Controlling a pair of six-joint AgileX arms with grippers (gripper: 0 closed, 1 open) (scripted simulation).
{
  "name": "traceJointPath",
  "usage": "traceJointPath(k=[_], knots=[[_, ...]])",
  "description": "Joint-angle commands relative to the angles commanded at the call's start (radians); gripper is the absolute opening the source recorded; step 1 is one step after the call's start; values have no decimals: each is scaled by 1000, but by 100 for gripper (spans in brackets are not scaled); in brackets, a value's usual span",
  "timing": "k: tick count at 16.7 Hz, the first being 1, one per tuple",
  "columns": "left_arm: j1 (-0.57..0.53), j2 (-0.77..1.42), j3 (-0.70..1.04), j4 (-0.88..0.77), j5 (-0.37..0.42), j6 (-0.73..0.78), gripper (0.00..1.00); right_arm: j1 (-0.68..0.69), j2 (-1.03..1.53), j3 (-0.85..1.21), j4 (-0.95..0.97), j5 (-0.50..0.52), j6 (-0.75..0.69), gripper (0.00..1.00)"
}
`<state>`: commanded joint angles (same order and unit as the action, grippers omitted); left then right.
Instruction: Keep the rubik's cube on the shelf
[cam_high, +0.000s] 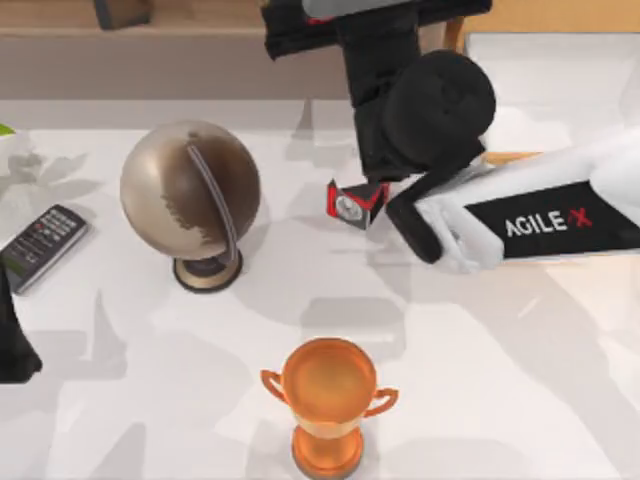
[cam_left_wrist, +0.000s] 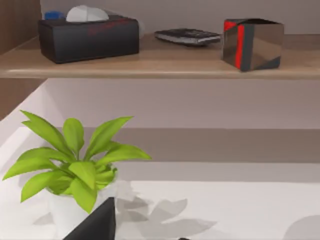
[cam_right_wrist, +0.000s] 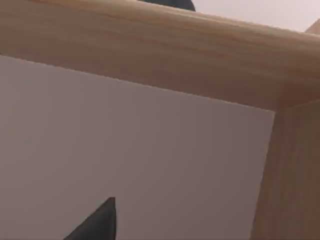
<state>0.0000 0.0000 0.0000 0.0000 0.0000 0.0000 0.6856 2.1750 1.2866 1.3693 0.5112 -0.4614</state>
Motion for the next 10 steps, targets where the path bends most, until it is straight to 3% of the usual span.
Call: traceJointPath(k=[5, 10], knots=[[0, 0, 0, 0, 0, 0, 100, -20, -174, -444, 325, -110, -335, 100], [0, 0, 0, 0, 0, 0, 100, -88, -258, -831, 447, -171, -687, 100]])
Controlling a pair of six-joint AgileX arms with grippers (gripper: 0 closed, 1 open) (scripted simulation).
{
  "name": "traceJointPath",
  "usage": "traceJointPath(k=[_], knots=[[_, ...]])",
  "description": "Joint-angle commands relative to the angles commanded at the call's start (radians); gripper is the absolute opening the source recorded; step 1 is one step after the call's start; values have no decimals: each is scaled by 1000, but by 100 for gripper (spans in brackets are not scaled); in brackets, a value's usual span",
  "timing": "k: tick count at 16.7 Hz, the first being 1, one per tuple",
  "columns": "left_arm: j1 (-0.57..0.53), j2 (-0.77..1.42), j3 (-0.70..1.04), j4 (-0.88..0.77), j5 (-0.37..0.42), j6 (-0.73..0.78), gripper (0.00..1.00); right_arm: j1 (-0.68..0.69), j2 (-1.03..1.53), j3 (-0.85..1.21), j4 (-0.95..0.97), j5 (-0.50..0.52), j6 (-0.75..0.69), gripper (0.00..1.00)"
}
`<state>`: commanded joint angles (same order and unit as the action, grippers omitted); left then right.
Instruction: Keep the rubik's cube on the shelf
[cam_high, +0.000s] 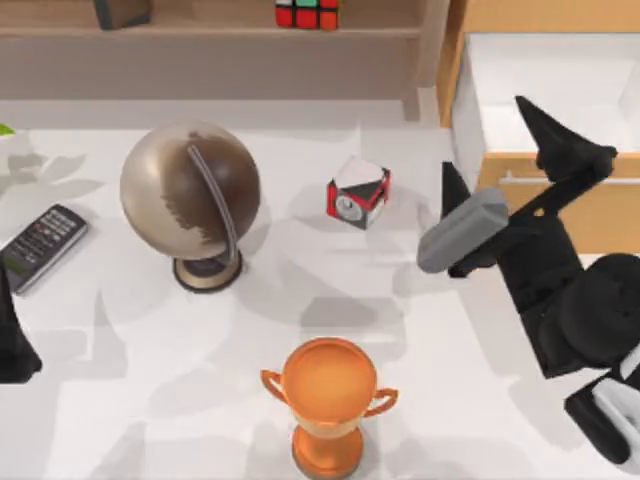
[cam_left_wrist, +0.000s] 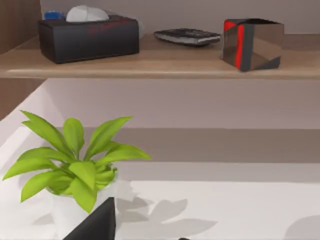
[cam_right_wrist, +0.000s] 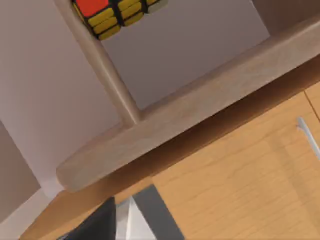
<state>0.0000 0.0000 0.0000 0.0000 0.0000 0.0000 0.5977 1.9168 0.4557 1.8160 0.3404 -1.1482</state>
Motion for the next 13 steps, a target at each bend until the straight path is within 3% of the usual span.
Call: traceJointPath(k=[7, 13], knots=[[0, 0, 0, 0, 0, 0, 100, -212, 45, -233, -43, 27, -366, 100], [0, 0, 0, 0, 0, 0, 100, -251, 61, -241, -59, 38, -407, 100]])
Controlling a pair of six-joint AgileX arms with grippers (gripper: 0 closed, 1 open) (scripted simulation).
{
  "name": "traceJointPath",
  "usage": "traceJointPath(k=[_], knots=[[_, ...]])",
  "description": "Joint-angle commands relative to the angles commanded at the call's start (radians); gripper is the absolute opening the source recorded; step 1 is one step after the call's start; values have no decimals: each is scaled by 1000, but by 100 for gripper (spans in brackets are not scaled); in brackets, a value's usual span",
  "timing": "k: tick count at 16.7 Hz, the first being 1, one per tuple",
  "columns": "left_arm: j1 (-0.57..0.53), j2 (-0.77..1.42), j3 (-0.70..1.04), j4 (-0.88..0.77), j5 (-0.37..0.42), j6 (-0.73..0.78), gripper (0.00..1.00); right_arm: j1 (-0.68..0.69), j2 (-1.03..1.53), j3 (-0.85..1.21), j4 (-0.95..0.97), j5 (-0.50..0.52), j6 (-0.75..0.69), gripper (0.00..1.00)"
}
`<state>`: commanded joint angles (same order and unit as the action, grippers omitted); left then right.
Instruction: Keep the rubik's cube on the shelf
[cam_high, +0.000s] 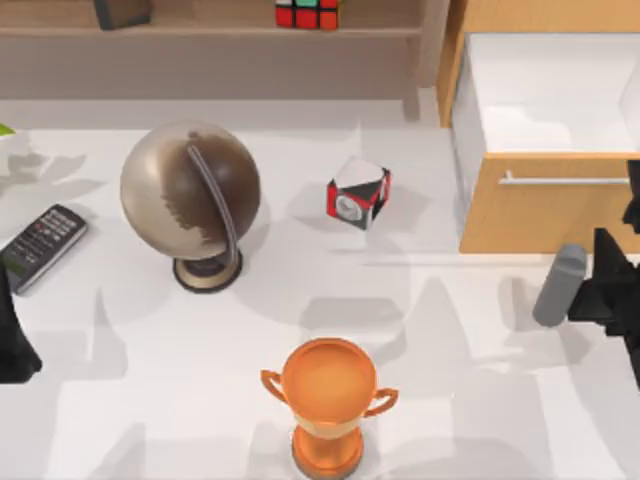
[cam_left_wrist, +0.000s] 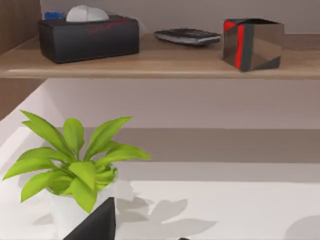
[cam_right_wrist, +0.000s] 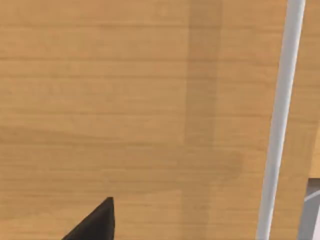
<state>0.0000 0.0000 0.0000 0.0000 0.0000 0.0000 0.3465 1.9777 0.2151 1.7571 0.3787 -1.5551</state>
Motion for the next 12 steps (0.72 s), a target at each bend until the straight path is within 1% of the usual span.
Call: traceJointPath(k=[12], knots=[[0, 0, 0, 0, 0, 0, 100, -38, 16, 94, -77, -38, 0, 100]])
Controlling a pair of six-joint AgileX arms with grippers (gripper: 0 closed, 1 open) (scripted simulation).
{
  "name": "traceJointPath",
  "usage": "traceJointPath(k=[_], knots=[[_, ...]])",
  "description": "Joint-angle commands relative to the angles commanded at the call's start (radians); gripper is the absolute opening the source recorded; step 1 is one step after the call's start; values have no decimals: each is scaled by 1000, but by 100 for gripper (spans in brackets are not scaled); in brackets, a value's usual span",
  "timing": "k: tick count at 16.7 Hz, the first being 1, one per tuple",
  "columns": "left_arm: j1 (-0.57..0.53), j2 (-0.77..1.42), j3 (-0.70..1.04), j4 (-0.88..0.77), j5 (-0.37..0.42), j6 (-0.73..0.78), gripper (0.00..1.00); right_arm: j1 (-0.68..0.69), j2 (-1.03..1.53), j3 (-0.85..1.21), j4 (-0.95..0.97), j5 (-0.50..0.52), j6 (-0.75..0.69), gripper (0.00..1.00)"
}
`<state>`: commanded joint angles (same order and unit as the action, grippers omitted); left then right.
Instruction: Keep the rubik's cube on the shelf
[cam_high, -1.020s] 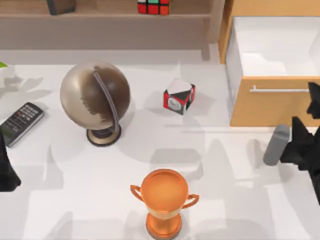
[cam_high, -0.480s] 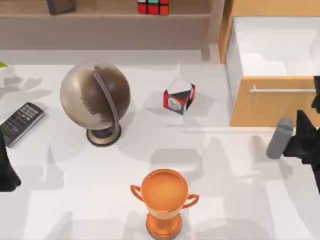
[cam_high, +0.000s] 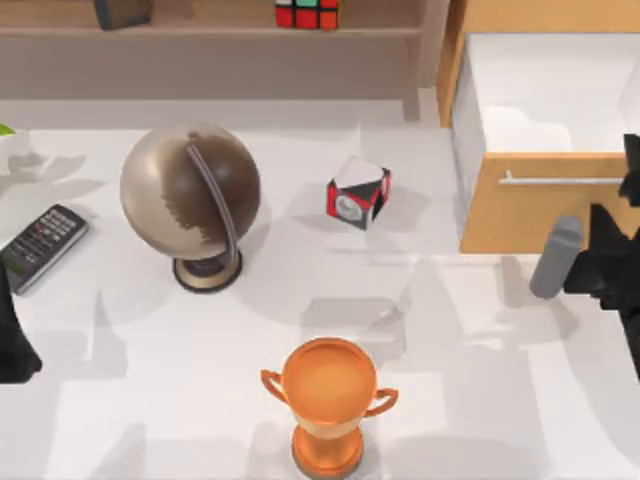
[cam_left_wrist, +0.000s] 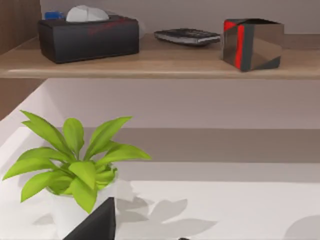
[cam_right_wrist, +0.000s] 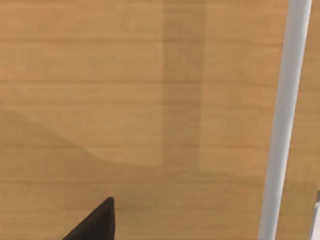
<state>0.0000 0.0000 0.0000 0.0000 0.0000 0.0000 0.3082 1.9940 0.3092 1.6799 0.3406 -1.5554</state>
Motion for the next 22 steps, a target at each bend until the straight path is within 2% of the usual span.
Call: traceJointPath(k=[2, 15, 22], knots=[[0, 0, 0, 0, 0, 0, 100, 0, 0, 0, 0, 0, 0, 100], [0, 0, 0, 0, 0, 0, 100, 0, 0, 0, 0, 0, 0, 2], [0, 0, 0, 0, 0, 0, 100, 0, 0, 0, 0, 0, 0, 0]])
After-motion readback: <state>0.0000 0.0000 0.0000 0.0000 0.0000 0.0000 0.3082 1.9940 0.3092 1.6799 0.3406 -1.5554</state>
